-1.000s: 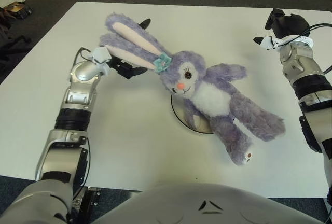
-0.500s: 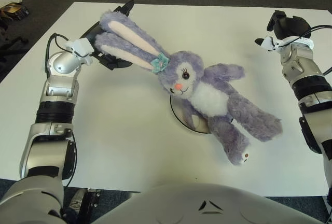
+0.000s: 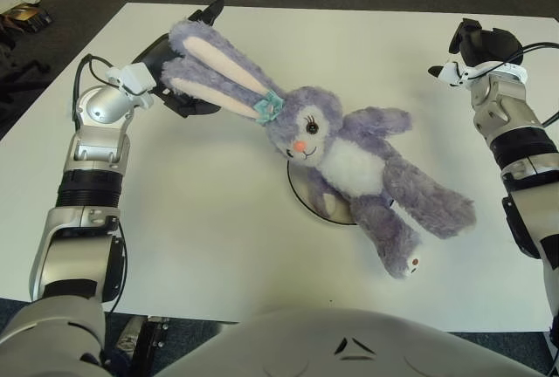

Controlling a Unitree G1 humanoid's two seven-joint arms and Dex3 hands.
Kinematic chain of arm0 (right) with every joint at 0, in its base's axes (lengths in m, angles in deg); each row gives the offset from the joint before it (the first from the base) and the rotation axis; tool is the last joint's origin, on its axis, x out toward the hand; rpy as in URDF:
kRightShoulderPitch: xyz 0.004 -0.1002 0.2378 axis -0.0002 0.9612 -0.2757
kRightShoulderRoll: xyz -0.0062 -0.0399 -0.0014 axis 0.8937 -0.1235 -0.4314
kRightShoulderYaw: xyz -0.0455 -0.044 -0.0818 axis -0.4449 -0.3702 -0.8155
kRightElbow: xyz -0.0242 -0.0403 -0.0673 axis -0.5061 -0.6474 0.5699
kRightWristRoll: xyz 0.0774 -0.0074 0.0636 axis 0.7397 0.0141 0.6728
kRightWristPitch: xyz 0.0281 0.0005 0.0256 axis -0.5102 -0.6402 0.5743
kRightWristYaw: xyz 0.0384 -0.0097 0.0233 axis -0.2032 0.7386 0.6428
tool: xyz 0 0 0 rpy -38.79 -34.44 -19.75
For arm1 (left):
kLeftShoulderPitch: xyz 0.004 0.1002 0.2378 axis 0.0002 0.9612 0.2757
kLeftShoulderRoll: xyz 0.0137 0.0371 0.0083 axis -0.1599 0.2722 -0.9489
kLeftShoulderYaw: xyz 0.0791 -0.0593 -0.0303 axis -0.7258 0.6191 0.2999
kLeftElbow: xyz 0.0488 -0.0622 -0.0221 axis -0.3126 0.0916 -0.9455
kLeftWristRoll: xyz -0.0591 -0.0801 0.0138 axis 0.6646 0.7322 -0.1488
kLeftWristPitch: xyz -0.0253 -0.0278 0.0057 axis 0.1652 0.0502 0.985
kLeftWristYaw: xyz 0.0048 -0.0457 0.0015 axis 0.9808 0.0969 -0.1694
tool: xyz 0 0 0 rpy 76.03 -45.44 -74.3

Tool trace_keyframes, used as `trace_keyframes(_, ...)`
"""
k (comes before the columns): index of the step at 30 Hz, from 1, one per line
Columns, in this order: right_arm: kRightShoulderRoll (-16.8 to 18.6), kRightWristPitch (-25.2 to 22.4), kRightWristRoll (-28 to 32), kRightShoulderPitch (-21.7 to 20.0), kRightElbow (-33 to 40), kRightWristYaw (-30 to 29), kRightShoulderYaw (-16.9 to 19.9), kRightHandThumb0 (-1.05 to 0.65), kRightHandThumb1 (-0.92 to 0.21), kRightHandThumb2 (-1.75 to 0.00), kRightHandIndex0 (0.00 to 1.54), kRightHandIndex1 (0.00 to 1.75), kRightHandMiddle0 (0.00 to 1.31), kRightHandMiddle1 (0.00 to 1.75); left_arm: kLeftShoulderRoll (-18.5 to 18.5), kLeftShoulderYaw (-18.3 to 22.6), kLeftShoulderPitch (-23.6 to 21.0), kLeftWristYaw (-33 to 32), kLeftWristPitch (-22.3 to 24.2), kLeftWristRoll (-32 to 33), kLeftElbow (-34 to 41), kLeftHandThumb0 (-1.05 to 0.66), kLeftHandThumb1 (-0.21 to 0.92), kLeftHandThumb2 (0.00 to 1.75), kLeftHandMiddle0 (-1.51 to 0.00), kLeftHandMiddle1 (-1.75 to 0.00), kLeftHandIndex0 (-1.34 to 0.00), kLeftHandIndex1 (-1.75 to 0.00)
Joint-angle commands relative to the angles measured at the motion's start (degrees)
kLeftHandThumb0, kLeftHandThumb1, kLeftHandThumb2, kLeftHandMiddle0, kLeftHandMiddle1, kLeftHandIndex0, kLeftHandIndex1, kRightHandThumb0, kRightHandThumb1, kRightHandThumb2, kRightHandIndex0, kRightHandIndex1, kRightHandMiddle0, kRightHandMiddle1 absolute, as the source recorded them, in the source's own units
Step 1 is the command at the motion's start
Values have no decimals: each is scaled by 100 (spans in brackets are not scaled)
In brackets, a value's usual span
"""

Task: Put the doll into the plate.

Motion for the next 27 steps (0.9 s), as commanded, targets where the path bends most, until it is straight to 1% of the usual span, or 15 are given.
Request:
trace_keyframes(1, 13, 21, 41, 28, 25, 25, 55, -1, -84, -56, 31, 147, 23, 175, -109, 19, -43, 21, -52, -25, 13, -37, 17, 90, 0, 0, 0, 0)
trace_keyframes(2, 11, 32, 46, 28, 16, 21, 58, -1, -84, -56, 31, 147, 23, 175, -109, 19, -43, 21, -52, -25, 13, -37, 17, 90, 0, 0, 0, 0)
trace_keyframes(3, 9, 43, 50, 30, 8, 13, 60, -1, -84, -56, 31, 147, 23, 175, -150, 49, -120, 36, 132, 2, -50, -37, 17, 90, 0, 0, 0, 0)
trace_keyframes(4, 7, 55, 54, 34, 0, -4, 64, -1, -85, -56, 31, 147, 23, 175, -207, 129, -279, 13, 623, 76, -158, -33, 15, 95, 0, 0, 0, 0)
trace_keyframes(5, 6, 63, 55, 37, -4, -15, 67, -1, -85, -56, 31, 147, 23, 175, -247, 188, -393, -4, 982, 130, -234, -33, 15, 95, 0, 0, 0, 0)
trace_keyframes(6, 5, 71, 57, 41, -9, -23, 70, -1, -84, -57, 30, 147, 24, 175, -245, 258, -456, -79, 1312, 191, -249, -21, 12, 105, -6, -2, 0, 0)
trace_keyframes(8, 4, 81, 61, 45, -15, -25, 76, -1, -83, -58, 30, 147, 25, 175, -198, 346, -469, -202, 1635, 241, -185, -13, 10, 111, -7, -3, 0, 0)
trace_keyframes(10, 3, 90, 62, 47, -19, -23, 80, -1, -83, -59, 30, 148, 25, 175, -162, 398, -461, -264, 1821, 249, -104, -7, 9, 115, -7, -2, 0, 0)
trace_keyframes(12, -2, 114, 89, 59, -19, 3, 95, 0, -82, -60, 30, 148, 26, 175, -107, 510, -471, -527, 2036, 226, -33, -1, 7, 118, -5, -1, 0, 0)
trace_keyframes(15, -2, 156, 130, 64, -49, 20, 122, 0, -81, -62, 29, 149, 26, 175, -44, 624, -547, -918, 2203, 132, -53, 7, 6, 122, -2, -1, 0, 0)
trace_keyframes(17, 2, 172, 141, 59, -74, 26, 137, 0, -80, -63, 30, 148, 27, 175, 7, 677, -629, -1219, 2177, 48, -179, 10, 6, 124, -1, 0, 0, 0)
trace_keyframes(19, 0, 188, 141, 56, -94, 29, 148, 0, -80, -63, 30, 148, 27, 175, 35, 692, -672, -1390, 2154, 5, -248, 11, 6, 125, 0, 0, 0, 0)
trace_keyframes(27, -23, 257, 107, 63, -129, -11, 142, 0, -79, -64, 30, 149, 27, 175, 46, 659, -695, -1497, 2142, -12, -277, 13, 6, 126, 0, 0, 0, 0)
